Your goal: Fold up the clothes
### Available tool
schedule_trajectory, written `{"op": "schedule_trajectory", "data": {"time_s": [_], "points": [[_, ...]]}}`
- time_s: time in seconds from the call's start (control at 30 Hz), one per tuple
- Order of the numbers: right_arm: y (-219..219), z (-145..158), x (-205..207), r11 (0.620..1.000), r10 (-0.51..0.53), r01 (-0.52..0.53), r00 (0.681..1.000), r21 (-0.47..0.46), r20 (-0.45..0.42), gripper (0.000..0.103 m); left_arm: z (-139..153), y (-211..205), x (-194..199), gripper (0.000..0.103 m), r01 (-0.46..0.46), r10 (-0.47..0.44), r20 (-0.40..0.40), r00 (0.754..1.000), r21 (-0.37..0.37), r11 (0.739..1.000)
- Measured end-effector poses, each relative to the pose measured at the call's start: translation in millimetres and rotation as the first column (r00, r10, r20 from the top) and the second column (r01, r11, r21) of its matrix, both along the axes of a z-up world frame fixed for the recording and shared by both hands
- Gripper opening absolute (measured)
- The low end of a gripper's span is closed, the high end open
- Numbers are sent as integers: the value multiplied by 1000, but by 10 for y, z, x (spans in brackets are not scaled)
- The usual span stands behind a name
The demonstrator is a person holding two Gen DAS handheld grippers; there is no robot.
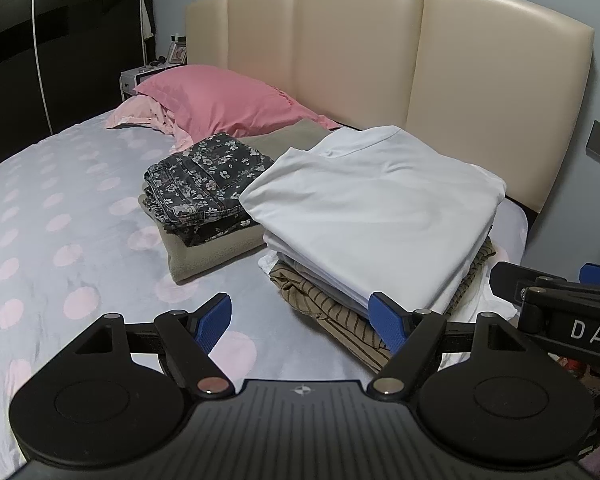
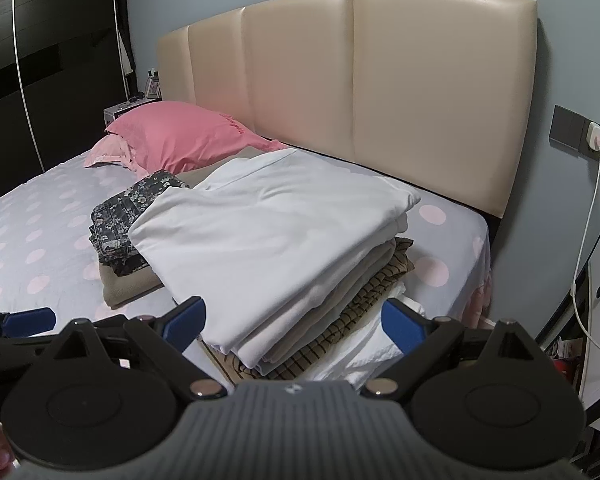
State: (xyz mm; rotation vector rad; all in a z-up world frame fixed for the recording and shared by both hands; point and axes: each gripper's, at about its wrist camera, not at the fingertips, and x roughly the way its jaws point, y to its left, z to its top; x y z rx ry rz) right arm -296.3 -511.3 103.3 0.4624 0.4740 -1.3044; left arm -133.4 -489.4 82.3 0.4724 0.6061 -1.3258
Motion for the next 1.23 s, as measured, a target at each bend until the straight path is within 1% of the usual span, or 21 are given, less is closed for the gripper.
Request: {"op": "schedule_trajectory", "data": {"time_s": [0.43,1.03,1.23], "points": [[-22,-2,-29,1000,-15,14,1000,15,23,96,18,1,-9,75,-3,3,-7,1000,-3,1000],[-31,-11,-34,1000,-20,20,999,24,28,96,28,-30,-33,75,-4,4,8,1000,9,1000],[-32,-13,-39,1000,-18,17,999,25,31,96,32,-7,-41,75,-4,4,16,1000,-2,1000]]}}
